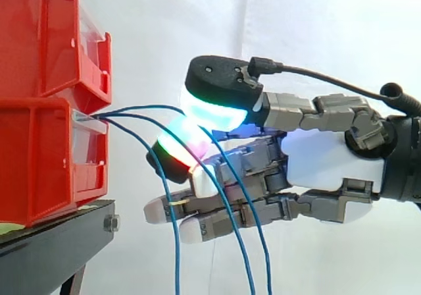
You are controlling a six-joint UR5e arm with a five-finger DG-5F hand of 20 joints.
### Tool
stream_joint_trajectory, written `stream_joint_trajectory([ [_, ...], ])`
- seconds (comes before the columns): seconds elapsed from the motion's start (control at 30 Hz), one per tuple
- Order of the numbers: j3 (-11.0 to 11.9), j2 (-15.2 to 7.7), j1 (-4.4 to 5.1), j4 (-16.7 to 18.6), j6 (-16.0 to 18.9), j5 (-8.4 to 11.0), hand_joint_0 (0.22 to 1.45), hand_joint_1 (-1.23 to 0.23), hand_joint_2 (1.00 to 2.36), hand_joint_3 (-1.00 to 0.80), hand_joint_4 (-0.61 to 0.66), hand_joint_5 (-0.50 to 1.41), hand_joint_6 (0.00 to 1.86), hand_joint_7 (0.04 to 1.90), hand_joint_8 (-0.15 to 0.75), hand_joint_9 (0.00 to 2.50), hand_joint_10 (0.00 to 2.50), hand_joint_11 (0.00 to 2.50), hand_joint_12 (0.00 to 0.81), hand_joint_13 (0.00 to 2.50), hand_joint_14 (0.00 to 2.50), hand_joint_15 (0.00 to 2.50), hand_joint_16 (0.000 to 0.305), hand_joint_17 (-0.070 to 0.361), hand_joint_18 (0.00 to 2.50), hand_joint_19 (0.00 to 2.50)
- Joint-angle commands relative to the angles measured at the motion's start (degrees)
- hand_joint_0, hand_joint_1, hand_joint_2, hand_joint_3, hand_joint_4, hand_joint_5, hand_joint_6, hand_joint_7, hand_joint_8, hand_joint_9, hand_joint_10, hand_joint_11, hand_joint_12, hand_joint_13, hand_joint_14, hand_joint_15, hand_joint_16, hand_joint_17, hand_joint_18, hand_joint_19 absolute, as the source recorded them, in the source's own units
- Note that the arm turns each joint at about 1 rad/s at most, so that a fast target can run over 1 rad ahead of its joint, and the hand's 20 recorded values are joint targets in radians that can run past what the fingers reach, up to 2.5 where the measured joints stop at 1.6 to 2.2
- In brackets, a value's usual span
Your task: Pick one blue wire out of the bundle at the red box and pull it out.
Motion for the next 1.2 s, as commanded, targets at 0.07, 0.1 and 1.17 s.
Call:
stream_joint_trajectory([
  [0.07,-0.1,1.9,0.00,-7.2,0.0,-1.03,0.59,-0.83,1.02,-0.13,0.04,-0.10,0.84,1.33,0.172,0.73,0.01,0.24,0.319,0.33,0.01,0.17,0.047,0.106,0.31,0.38],
  [0.1,-0.1,2.0,0.00,-7.8,0.0,-1.29,0.59,-0.83,1.02,-0.13,0.04,-0.10,0.84,1.34,0.173,0.73,0.01,0.24,0.321,0.32,0.01,0.17,0.048,0.108,0.30,0.37],
  [1.17,-0.1,4.8,-0.18,-16.1,-0.5,-1.56,0.59,-0.85,1.02,-0.07,0.03,-0.09,0.84,1.35,0.187,0.79,0.01,0.27,0.342,0.36,0.01,0.18,0.051,0.115,0.32,0.38],
])
